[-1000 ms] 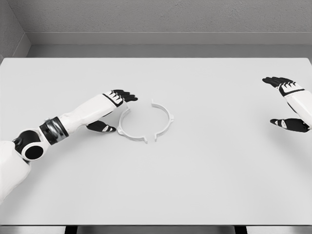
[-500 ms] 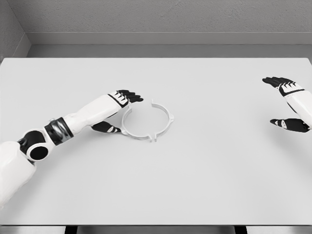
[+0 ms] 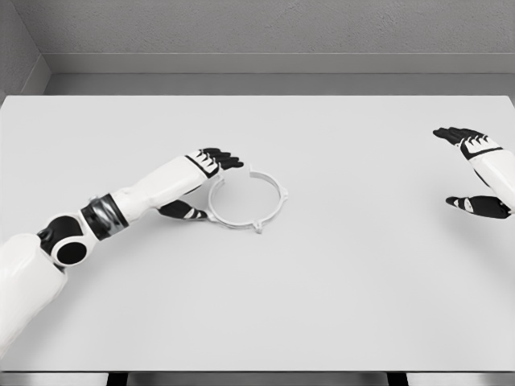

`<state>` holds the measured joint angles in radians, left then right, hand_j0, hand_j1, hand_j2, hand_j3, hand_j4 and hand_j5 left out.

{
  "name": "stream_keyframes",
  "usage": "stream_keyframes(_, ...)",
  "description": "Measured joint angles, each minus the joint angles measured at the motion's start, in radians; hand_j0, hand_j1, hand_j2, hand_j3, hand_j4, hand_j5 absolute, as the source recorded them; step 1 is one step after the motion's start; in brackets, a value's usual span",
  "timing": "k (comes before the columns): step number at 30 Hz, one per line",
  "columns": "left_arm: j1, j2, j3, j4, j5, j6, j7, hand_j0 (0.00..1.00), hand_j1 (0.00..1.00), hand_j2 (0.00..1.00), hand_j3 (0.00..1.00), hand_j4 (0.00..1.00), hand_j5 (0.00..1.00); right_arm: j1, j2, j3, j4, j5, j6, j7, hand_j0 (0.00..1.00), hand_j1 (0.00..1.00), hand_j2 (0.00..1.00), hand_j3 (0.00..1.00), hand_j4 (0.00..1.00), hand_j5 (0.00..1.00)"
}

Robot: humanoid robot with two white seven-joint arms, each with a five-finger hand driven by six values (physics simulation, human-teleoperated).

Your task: Assemble PVC drainage pipe clamps

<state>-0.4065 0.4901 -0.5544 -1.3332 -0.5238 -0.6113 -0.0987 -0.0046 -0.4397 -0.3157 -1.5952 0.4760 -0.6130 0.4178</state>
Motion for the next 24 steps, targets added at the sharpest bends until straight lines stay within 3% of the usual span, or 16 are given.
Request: stream_keyframes(24,-0.003,-0.027,0.003,-0.009,0.003,0.000,0.000,1.00,1.00,1.00,1.00,1.00,1.00,0.000,-0.001,-0.001,0.002,0.000,0.000,0.000,1.00,1.00,1.00,1.00,1.00,1.00)
